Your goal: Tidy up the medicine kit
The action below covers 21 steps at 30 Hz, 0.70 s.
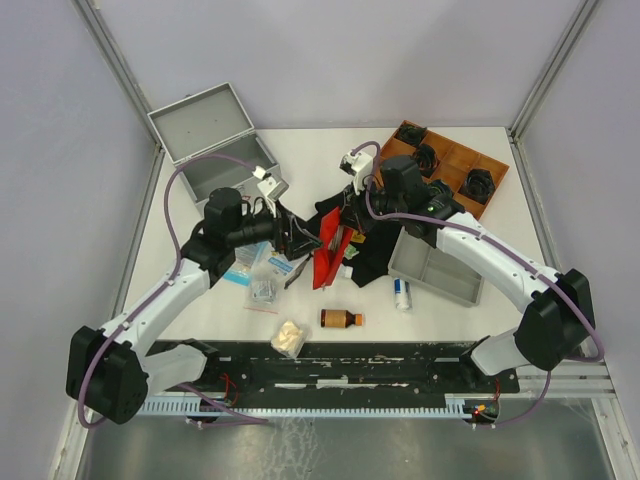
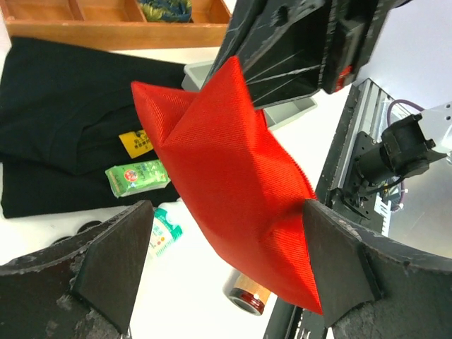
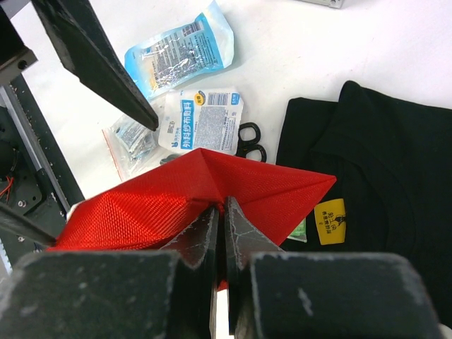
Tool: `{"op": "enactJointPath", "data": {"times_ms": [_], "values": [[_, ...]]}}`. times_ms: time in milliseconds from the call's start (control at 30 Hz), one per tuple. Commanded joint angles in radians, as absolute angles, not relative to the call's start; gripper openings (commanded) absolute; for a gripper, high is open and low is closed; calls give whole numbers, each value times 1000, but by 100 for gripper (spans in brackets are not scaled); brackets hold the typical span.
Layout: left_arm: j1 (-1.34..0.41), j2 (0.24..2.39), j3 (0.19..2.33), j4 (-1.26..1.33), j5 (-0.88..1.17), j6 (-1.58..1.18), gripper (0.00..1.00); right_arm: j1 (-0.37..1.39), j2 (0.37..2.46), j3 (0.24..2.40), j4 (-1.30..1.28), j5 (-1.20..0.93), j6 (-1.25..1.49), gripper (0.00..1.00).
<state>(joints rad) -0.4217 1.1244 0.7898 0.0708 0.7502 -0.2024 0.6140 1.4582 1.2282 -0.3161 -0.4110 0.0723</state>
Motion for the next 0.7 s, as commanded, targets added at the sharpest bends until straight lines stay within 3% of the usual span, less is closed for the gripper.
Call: {"op": "enactJointPath", "data": {"times_ms": [0,667], "values": [[-435,1155,818,37,712,-163,92,613,1445,1275,-294,-418,61,1],[-463,1189,816,95,748,-224,100,613,1466,1298,-317,-383,85,1]]}}
